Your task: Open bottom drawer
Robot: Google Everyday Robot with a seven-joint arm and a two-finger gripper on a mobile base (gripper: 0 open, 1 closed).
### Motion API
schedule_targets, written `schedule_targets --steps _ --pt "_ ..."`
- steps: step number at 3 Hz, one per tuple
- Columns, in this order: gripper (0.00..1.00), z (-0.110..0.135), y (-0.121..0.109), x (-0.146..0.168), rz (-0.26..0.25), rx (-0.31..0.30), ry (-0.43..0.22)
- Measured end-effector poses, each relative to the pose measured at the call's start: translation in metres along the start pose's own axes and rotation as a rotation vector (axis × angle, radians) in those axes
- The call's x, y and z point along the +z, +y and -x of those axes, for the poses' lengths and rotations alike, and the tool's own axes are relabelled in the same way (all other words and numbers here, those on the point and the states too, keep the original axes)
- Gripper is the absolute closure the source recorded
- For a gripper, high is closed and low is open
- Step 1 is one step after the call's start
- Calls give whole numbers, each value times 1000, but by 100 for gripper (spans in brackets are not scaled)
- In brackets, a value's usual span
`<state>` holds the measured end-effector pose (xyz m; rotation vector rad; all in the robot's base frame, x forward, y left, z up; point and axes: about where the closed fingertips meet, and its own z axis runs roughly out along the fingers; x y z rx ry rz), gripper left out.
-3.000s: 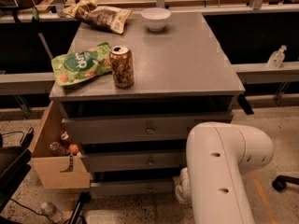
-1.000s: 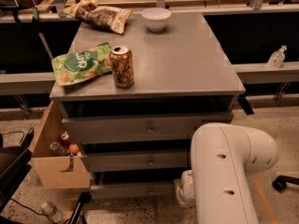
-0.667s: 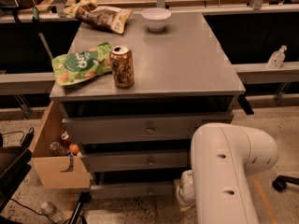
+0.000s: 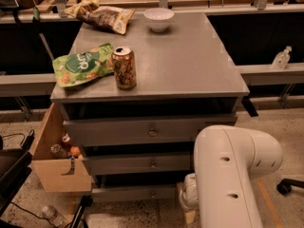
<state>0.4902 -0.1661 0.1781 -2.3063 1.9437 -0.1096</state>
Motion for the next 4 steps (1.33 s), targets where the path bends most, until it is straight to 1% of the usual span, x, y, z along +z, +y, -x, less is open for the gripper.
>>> schedule_targets --steps 1,2,3,4 --pt "49 0 1 0 2 0 0" --pt "73 0 1 -1 1 0 0" --pt "96 -6 -7 -11 -29 0 2" --pt "100 -7 -7 -13 -30 0 3"
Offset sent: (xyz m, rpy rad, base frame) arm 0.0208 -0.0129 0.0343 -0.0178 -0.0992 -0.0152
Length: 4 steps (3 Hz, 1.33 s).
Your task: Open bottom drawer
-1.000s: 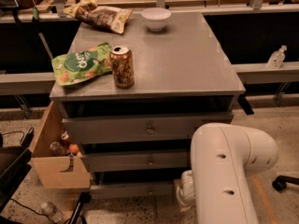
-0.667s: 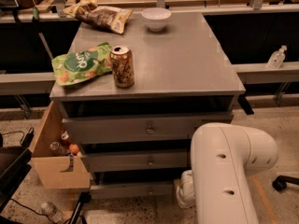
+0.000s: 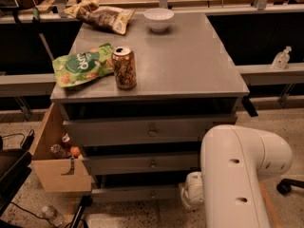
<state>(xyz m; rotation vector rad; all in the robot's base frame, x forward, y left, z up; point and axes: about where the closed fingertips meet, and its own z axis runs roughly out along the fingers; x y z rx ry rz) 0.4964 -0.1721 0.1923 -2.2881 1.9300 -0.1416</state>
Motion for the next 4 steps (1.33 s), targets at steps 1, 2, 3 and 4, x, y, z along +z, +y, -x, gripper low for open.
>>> schedule_targets --steps 1,2,3,4 --pt "83 0 0 -1 0 0 0" --pt "51 0 0 -1 0 0 0" --pt "28 0 0 -2 0 0 0" --pt "5 0 0 -2 0 0 0"
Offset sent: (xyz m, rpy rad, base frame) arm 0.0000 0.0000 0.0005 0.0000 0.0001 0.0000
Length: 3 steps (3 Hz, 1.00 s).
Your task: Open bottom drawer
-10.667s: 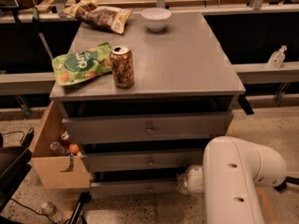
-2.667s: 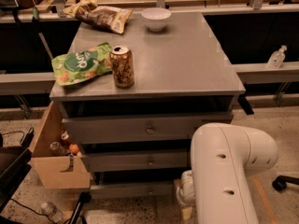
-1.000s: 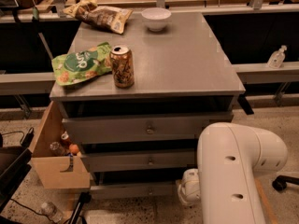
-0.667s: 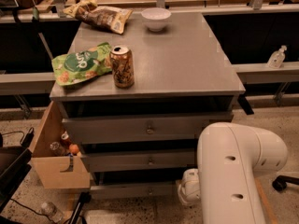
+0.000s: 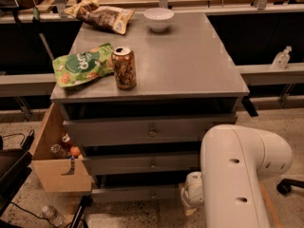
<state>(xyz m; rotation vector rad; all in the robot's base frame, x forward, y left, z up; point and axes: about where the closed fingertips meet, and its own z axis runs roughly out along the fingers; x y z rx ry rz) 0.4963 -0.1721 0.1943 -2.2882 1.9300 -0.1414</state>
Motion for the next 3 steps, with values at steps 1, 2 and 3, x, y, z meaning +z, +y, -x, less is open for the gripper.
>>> schedule_targets --steps 1,2,3 --pt "0 -3 -6 -11 -33 -7 20" --pt "0 -8 -13 -24 -82 -13 38" --pt "0 -10 -16 -28 -109 -19 35"
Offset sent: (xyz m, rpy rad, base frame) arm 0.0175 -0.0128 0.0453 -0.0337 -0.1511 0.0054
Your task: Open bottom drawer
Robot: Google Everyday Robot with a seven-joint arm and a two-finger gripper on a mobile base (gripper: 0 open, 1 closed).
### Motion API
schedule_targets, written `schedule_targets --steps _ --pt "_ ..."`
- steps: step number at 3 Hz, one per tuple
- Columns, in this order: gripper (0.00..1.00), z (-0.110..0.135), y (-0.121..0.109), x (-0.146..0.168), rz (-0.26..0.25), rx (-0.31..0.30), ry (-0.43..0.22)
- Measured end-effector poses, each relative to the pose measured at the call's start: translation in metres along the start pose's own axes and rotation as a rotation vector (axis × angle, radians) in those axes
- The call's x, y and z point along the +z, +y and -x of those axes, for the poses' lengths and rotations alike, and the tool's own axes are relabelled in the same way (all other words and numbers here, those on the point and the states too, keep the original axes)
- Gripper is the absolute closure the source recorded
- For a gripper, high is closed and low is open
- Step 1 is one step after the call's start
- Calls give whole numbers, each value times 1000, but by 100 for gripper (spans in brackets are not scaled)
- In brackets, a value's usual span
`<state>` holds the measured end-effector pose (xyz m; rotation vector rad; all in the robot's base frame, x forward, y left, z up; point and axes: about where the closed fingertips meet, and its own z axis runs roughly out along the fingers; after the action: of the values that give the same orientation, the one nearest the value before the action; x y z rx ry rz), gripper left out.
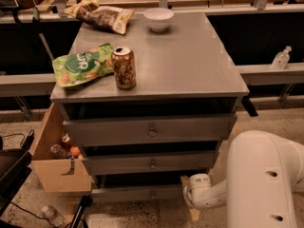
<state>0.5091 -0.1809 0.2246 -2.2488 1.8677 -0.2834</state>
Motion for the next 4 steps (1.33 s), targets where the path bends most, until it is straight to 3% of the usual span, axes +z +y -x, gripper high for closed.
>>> schedule_targets --steps 2,3,4 --pt "0 -23 -4 44 16 47 -32" --pt "25 -31 -14 72 19 75 -82" --pt "49 -36 -9 75 56 128 -79"
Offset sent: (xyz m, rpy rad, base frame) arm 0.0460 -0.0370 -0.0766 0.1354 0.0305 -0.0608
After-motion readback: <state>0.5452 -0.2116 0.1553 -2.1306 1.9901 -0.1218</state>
